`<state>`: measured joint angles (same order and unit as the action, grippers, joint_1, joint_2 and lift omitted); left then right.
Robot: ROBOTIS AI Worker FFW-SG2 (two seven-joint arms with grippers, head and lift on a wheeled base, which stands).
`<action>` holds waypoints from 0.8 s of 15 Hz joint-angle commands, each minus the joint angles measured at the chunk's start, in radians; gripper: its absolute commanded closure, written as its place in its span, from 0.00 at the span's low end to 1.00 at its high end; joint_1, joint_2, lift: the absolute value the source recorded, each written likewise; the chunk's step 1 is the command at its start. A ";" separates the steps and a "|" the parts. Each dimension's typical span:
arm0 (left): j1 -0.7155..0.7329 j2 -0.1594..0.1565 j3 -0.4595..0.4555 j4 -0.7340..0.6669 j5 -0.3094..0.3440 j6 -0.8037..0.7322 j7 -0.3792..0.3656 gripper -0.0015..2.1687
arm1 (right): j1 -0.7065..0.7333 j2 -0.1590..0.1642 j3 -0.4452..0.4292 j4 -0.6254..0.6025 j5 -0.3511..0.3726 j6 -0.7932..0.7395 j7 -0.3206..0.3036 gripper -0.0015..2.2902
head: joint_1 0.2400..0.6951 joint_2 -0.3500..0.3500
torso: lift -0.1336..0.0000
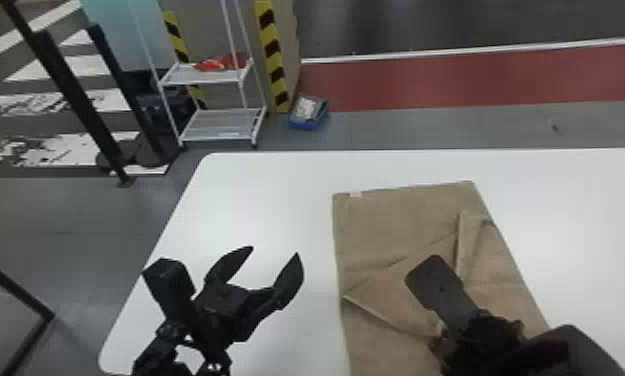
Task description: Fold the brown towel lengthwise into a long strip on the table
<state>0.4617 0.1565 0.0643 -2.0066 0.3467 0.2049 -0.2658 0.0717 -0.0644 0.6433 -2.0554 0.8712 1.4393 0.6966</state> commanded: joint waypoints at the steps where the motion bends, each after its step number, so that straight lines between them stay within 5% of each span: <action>1: -0.001 0.000 0.000 0.003 0.000 0.000 -0.003 0.02 | 0.007 -0.002 -0.013 -0.029 -0.003 -0.001 -0.009 0.50 | 1.00 0.77 | 0.30; 8: -0.005 0.000 0.000 0.008 0.000 0.000 -0.009 0.02 | 0.013 -0.002 -0.014 -0.065 -0.004 0.008 -0.003 0.49 | 1.00 0.76 | 0.30; 9: -0.006 0.002 0.000 0.008 0.000 0.000 -0.010 0.02 | 0.010 -0.002 -0.011 -0.065 -0.003 0.008 0.001 0.39 | 1.00 0.76 | 0.30; 12: -0.006 0.002 0.000 0.009 0.000 0.000 -0.010 0.02 | 0.002 0.002 -0.001 -0.062 0.006 0.008 0.001 0.38 | 1.00 0.77 | 0.30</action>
<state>0.4561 0.1568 0.0644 -1.9977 0.3465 0.2049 -0.2762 0.0770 -0.0648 0.6392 -2.1186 0.8745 1.4474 0.6993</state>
